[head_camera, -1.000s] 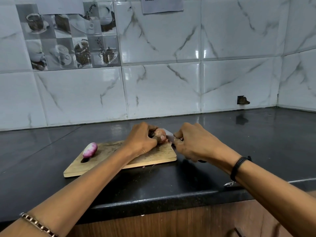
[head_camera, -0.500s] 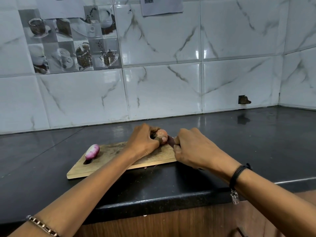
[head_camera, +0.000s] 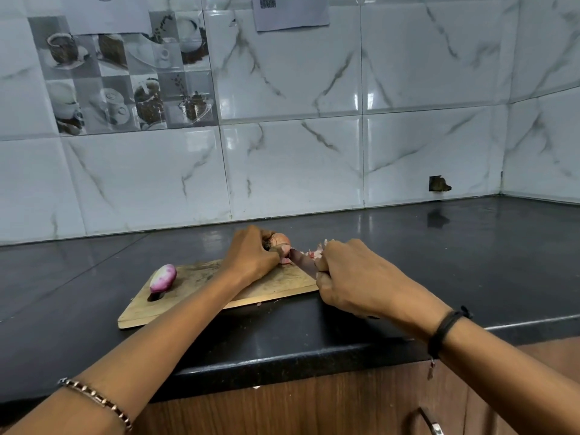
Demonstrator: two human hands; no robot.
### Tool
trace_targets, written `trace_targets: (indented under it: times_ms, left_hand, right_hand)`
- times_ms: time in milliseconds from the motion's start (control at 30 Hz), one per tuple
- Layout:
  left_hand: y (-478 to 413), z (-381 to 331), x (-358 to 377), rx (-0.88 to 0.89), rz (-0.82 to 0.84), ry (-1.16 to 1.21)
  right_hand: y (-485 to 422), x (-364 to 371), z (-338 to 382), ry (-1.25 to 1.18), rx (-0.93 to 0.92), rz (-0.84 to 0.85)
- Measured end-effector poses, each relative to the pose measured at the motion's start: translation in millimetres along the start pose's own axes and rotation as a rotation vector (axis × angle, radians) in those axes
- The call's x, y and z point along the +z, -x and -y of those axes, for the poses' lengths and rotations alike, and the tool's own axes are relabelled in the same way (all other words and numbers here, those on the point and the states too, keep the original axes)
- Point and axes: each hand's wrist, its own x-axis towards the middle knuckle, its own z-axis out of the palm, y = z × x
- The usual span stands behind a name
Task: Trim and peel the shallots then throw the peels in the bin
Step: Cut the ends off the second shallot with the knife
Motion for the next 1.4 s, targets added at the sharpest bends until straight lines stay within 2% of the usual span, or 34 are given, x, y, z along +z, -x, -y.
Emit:
trace_targets:
  times_ms: [167,467,633,800,967,1400]
  left_hand:
    - [-7.3,11.2,2.3,-0.064,0.034,0.085]
    - [-4.9,14.9,-1.4,-0.180,0.074,0.502]
    - [0.1,11.0,-8.7,-0.114,0.210,0.529]
    - [2.4,12.7,-11.6,-0.065,0.263,0.551]
    - [2.1,16.4,-11.1,-0.049,0.268,0.589]
    - [3.4,14.0,-10.5,0.040,0.156,0.511]
  right_hand:
    - [2.7,3.1,-0.1,0.000,0.042,-0.010]
    - [-1.6,4.9,-11.8,-0.080,0.191,-0.111]
    - [7.3,1.9,-6.3,-0.103,0.167,-0.157]
    - [11.4,4.4,0.1,-0.145,0.136,-0.198]
    - [8.1,9.3,2.8,-0.132,0.103,-0.151]
    - [8.6,18.8,-4.2,-0.214,0.092,-0.257]
